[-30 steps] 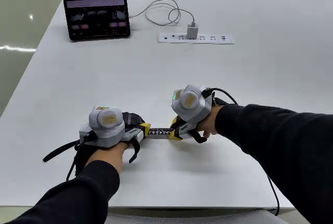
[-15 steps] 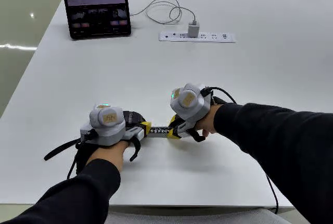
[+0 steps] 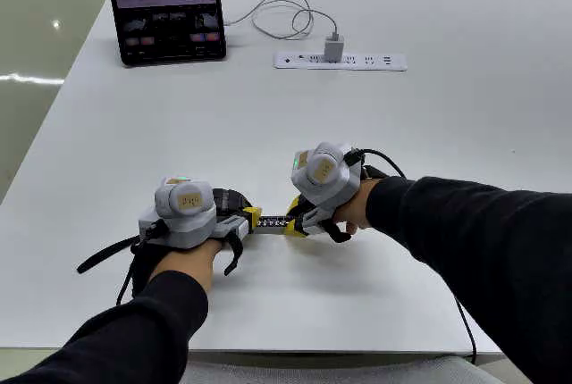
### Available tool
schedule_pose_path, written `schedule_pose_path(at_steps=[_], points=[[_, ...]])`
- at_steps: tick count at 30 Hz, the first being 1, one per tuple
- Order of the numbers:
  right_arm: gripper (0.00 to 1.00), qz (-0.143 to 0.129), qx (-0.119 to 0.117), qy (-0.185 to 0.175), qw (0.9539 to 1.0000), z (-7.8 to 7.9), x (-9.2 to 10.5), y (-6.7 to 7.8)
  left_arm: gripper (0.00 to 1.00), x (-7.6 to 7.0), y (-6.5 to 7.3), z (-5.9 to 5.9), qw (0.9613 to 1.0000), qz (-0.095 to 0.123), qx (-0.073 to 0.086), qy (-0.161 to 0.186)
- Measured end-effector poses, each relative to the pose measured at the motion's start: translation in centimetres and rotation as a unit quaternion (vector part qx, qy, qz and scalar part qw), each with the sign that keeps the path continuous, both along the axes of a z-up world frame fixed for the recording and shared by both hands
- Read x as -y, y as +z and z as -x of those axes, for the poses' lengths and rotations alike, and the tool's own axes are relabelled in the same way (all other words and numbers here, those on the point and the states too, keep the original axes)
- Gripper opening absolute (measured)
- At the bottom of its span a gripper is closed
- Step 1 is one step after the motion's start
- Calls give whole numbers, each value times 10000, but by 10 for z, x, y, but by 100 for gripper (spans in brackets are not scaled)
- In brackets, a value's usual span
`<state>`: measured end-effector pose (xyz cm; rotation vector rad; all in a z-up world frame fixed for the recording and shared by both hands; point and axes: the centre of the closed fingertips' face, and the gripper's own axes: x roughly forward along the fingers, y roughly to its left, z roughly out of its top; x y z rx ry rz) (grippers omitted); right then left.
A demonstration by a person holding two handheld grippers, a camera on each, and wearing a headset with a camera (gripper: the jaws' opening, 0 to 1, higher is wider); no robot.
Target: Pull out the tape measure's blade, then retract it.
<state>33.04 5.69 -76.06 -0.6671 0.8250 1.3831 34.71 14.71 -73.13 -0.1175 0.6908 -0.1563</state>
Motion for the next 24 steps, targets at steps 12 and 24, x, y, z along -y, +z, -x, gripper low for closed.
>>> schedule_pose_path(at_steps=[12,24], points=[[11,-39,-15,-27,10000,1,-8,-1,61,0,0,0,10000,0,2,0],[11,-85,-50,-8,10000,0,-13,-1,61,-1,0,1,10000,42,-12,38]])
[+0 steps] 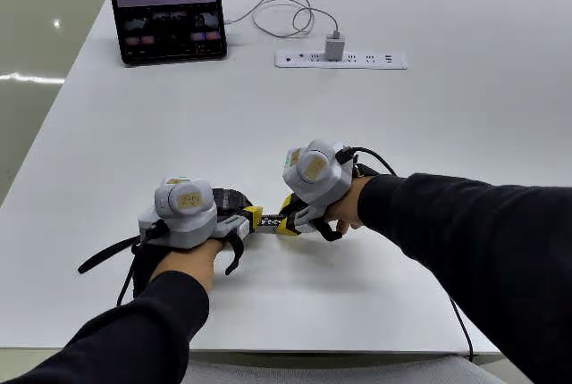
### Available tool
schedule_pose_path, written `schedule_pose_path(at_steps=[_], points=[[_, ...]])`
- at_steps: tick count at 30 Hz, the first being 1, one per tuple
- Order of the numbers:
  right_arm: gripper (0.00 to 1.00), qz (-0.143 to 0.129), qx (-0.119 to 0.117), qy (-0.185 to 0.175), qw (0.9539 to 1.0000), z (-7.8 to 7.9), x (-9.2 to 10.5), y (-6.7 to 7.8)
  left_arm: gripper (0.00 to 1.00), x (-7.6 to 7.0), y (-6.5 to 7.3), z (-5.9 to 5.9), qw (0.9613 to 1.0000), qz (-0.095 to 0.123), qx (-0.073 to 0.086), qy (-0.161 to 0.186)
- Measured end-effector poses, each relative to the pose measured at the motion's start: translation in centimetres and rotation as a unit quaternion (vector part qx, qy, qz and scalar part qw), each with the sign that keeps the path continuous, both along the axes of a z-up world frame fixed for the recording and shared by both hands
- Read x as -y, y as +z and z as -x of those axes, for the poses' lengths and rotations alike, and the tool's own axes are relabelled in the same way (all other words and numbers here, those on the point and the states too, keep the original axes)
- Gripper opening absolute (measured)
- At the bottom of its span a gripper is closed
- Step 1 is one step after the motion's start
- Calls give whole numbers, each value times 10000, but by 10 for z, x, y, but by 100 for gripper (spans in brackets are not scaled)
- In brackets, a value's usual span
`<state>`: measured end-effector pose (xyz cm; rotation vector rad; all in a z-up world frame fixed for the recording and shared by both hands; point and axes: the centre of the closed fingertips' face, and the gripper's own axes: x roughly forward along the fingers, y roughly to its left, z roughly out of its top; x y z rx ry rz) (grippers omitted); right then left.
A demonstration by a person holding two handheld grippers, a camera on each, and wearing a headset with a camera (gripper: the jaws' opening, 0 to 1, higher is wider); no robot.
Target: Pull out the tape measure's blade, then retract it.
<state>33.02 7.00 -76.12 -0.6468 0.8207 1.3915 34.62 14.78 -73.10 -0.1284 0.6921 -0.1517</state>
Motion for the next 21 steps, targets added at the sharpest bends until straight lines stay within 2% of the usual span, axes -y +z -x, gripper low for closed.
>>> schedule_pose_path(at_steps=[21], points=[[11,-113,35,46,9999,1,-10,1,61,0,0,0,10000,27,-17,-14]])
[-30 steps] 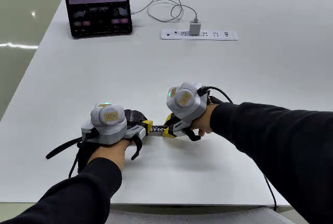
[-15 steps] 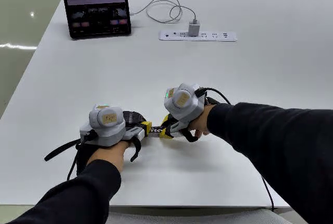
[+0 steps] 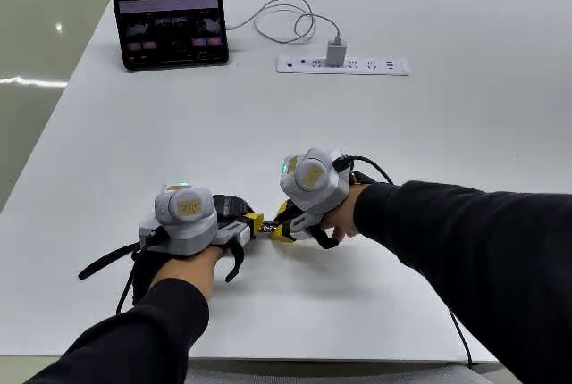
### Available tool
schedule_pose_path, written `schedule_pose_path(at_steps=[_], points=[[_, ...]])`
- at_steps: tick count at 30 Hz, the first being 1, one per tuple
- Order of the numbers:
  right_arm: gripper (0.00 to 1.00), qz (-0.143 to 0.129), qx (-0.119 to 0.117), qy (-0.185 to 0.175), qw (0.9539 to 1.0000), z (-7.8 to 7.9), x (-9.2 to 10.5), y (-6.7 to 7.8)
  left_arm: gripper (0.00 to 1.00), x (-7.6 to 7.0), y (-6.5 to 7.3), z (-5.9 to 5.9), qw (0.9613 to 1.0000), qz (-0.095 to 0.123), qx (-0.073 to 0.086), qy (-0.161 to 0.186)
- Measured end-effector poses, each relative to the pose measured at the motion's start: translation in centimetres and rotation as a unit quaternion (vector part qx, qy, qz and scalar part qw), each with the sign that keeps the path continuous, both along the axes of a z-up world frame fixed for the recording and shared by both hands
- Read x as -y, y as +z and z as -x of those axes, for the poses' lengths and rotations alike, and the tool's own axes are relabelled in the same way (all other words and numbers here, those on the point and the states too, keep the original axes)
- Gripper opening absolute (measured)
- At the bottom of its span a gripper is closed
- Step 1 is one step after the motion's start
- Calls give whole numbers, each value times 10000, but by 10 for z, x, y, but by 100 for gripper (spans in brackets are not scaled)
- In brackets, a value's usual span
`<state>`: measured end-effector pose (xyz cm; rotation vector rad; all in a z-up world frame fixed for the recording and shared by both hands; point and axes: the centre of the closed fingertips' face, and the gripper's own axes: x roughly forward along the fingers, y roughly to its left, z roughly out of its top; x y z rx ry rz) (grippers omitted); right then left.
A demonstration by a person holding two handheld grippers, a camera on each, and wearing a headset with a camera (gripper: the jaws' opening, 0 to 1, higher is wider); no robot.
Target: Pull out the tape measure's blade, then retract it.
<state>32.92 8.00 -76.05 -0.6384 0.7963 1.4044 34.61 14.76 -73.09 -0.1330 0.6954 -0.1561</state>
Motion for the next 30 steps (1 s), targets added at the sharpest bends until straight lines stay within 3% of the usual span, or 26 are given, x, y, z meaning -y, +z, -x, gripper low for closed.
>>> schedule_pose_path(at_steps=[30], points=[[11,-193,-50,-94,9998,0,-18,0,61,-1,-1,-1,10000,72,-27,9]])
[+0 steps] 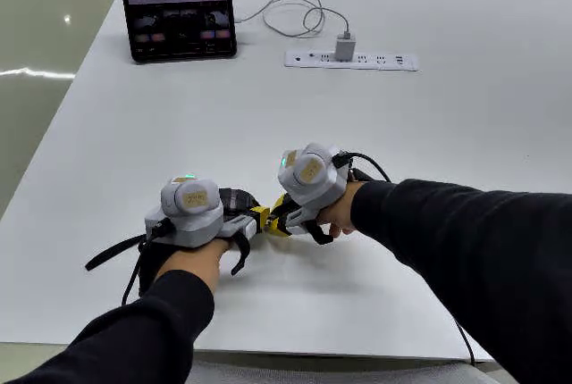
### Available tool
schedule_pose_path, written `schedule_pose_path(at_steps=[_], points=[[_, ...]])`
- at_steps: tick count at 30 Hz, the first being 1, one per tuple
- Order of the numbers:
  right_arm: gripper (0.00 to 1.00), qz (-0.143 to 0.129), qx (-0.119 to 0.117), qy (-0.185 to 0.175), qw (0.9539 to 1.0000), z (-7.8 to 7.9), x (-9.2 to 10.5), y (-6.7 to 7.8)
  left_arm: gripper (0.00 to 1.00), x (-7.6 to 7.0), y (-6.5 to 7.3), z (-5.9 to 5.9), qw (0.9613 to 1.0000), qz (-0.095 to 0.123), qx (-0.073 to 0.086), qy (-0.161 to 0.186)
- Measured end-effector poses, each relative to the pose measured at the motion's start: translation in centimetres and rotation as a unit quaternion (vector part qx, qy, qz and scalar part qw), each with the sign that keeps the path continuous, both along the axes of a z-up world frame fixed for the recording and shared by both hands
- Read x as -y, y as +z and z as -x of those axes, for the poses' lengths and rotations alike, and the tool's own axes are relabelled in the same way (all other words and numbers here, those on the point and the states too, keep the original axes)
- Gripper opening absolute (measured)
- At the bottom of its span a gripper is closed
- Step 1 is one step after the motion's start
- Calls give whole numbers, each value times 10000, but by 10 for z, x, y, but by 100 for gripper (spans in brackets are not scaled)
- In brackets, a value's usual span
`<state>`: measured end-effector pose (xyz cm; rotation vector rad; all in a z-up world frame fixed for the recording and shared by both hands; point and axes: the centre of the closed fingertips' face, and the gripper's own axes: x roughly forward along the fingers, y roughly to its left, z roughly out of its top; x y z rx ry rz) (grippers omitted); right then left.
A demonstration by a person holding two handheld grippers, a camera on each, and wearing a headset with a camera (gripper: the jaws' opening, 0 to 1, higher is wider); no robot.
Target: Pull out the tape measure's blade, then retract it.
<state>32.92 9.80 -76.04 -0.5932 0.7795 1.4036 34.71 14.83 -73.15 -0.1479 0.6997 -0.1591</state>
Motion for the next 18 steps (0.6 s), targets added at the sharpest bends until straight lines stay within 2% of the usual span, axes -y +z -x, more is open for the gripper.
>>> schedule_pose_path(at_steps=[12,18], points=[[12,-19,-29,-118,9999,0,-3,0,61,0,0,0,10000,4,2,-6],[13,38,113,-28,9999,-1,2,0,61,0,0,0,10000,33,-8,28]])
